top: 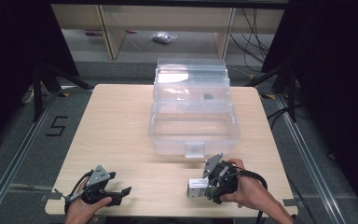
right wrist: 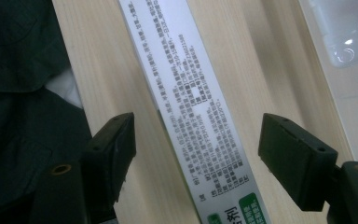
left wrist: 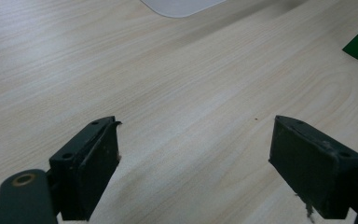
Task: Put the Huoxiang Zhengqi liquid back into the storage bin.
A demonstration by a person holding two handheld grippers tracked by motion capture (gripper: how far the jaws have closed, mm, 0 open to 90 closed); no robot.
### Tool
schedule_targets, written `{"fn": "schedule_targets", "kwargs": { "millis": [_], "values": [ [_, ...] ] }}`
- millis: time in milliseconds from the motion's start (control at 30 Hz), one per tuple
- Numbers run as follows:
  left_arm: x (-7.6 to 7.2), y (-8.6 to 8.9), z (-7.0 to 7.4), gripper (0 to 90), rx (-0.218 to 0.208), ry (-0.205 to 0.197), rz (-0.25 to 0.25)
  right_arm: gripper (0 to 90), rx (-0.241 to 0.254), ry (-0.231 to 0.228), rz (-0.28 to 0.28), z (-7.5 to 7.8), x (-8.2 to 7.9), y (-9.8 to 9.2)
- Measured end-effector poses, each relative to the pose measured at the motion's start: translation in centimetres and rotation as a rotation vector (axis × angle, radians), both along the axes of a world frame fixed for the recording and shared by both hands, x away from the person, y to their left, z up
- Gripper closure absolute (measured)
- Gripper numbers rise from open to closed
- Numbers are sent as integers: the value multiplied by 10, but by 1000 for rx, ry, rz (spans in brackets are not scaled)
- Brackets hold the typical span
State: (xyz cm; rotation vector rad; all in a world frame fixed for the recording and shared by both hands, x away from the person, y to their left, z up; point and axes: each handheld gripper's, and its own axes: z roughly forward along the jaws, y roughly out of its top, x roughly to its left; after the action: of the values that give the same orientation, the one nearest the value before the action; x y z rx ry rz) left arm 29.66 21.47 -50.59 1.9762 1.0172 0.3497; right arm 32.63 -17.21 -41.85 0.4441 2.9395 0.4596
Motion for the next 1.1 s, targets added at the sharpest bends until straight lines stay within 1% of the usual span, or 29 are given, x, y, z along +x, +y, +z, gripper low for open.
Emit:
{"fn": "schedule_targets", "kwargs": {
  "millis": [33,67,100,133,167,200,233,267,333,367,400,433,467,500,533,567,633,667,700,767,800,833,867,933,967,1000,1033,1067,1100],
  "values": [
    [0,0,0,150,0,0,0,288,0,0,0,0,0,0],
    [0,0,0,151,7,-2,-3,301,-16,6,5,-2,3,1],
    [-1,0,0,151,-3,-3,-2,301,-16,6,5,-2,3,1],
    [-1,0,0,151,-1,-3,-3,316,-32,14,-16,-4,3,2],
    [0,3,1,150,25,-1,-17,319,-33,28,-11,-5,4,2],
    [-1,1,1,150,3,-4,-2,327,-37,11,9,-7,6,3],
    [-1,1,1,151,3,-4,-2,327,-37,11,9,-7,6,3],
    [0,1,0,150,-4,-5,1,355,-50,29,19,-9,8,4],
    [0,0,0,150,-3,-4,0,381,-58,44,1,-10,8,4],
    [0,0,0,151,-3,-4,0,381,-58,44,1,-10,8,4],
    [0,0,0,151,-4,-4,0,385,-71,52,-22,-9,6,4],
    [0,0,0,150,-3,-4,0,394,-83,34,-18,-10,8,4],
    [0,1,0,151,0,-3,-2,404,-84,38,12,-11,10,4],
    [0,1,0,150,-1,-3,-1,411,-97,28,25,-11,12,4],
    [0,0,0,150,-4,-4,0,419,-105,34,20,-11,12,4],
    [0,0,0,150,-4,-4,0,419,-105,34,20,-11,12,4],
    [0,0,0,150,-5,-4,0,434,-101,47,0,-13,11,5],
    [0,0,0,151,-5,-4,0,444,-98,50,11,-13,12,5],
    [0,0,0,151,-6,-4,1,462,-99,56,33,-15,13,6],
    [-1,0,0,151,-5,-6,5,469,-99,57,23,-15,12,6],
    [-1,0,0,151,-6,-9,5,494,-117,65,16,-15,12,8],
    [-1,0,0,150,-6,-9,5,520,-118,59,65,-16,14,8],
    [-1,1,0,151,2,-1,1,543,-125,68,79,-17,14,10],
    [-1,1,0,151,-1,-3,3,554,-131,74,82,-17,14,10],
    [-1,1,1,151,-1,-1,4,587,-147,65,134,-18,16,12],
    [-1,1,1,150,1,-1,7,602,-149,74,112,-18,14,13],
    [-1,1,1,151,2,0,9,621,-169,56,152,-17,15,15],
    [-1,1,1,151,2,0,9,621,-169,56,152,-17,15,15],
    [-1,1,1,151,3,0,8,642,-158,73,151,-17,14,14]
  ]
}}
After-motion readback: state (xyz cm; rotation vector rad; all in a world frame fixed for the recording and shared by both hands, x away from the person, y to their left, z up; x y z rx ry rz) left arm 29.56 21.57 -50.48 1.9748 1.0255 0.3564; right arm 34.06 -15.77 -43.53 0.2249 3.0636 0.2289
